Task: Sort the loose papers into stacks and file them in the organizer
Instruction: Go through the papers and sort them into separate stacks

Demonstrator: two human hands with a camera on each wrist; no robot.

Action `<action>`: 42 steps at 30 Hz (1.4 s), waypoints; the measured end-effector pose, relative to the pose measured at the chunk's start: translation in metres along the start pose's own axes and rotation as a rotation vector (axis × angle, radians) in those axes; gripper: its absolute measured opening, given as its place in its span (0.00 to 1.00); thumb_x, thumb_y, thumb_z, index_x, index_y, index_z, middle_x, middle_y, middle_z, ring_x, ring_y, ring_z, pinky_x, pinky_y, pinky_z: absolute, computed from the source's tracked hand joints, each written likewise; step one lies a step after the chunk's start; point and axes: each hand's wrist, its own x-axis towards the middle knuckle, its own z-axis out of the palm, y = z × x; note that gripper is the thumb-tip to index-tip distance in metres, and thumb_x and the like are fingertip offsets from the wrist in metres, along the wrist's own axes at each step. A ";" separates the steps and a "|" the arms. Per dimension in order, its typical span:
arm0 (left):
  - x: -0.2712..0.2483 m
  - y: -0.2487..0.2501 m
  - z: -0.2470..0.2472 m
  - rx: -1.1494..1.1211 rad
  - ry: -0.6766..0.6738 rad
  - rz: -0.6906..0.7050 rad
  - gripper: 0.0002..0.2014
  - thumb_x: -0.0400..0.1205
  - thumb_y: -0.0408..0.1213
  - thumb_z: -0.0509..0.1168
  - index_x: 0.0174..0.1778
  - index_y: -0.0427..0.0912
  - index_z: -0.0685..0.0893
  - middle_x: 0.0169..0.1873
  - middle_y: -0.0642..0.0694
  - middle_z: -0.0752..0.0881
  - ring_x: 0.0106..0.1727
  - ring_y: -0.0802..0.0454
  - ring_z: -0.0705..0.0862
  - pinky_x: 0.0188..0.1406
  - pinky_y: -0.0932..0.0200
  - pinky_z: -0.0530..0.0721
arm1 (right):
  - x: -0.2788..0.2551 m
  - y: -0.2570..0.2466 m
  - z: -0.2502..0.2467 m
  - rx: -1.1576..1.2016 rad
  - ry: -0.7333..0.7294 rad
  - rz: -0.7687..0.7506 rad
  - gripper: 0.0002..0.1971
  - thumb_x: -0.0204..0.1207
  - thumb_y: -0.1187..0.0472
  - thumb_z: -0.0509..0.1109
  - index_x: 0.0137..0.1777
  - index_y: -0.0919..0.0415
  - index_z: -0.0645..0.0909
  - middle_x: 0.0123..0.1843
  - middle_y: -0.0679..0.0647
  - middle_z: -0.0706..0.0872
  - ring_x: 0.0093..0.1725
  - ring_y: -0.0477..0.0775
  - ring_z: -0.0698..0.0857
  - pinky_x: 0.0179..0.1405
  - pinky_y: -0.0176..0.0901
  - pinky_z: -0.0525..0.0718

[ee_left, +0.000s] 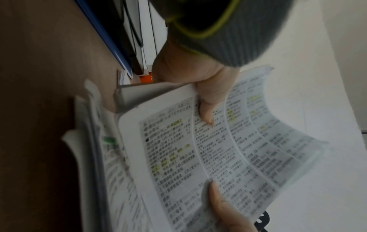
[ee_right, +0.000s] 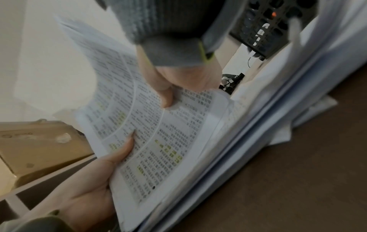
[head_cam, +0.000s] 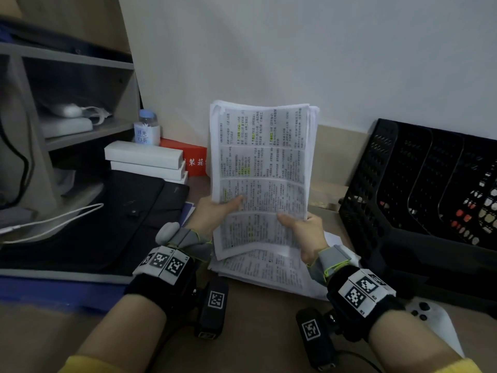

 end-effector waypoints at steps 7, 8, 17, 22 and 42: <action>-0.006 0.022 -0.001 -0.088 0.023 0.096 0.09 0.77 0.34 0.74 0.53 0.41 0.89 0.48 0.47 0.92 0.50 0.51 0.91 0.50 0.55 0.89 | 0.001 -0.024 -0.006 0.051 -0.093 -0.071 0.09 0.75 0.71 0.72 0.54 0.63 0.86 0.43 0.55 0.92 0.38 0.53 0.92 0.33 0.44 0.90; -0.007 0.024 -0.001 -0.110 0.022 0.109 0.07 0.77 0.33 0.73 0.51 0.43 0.89 0.45 0.50 0.92 0.47 0.54 0.91 0.45 0.58 0.89 | 0.001 -0.026 -0.006 0.049 -0.102 -0.067 0.10 0.75 0.70 0.72 0.56 0.64 0.85 0.45 0.56 0.92 0.39 0.53 0.92 0.33 0.44 0.90; -0.012 0.031 0.002 -0.144 0.042 0.119 0.15 0.77 0.35 0.74 0.58 0.34 0.87 0.45 0.48 0.93 0.46 0.53 0.92 0.45 0.58 0.90 | -0.001 -0.024 -0.008 0.004 -0.105 -0.052 0.15 0.76 0.70 0.72 0.62 0.65 0.83 0.52 0.59 0.91 0.46 0.57 0.92 0.41 0.51 0.91; -0.012 0.040 -0.004 -0.129 -0.087 0.030 0.18 0.76 0.46 0.72 0.60 0.43 0.87 0.56 0.43 0.90 0.57 0.45 0.89 0.60 0.42 0.86 | -0.003 -0.029 -0.012 0.037 0.004 -0.127 0.09 0.77 0.70 0.70 0.55 0.62 0.86 0.43 0.56 0.92 0.37 0.54 0.92 0.37 0.52 0.91; -0.008 0.028 -0.010 0.313 0.008 -0.100 0.11 0.83 0.31 0.66 0.59 0.30 0.83 0.51 0.33 0.86 0.54 0.36 0.85 0.61 0.42 0.83 | 0.023 -0.004 -0.062 -0.270 0.207 0.272 0.08 0.80 0.69 0.59 0.57 0.63 0.76 0.46 0.55 0.78 0.53 0.56 0.79 0.43 0.47 0.76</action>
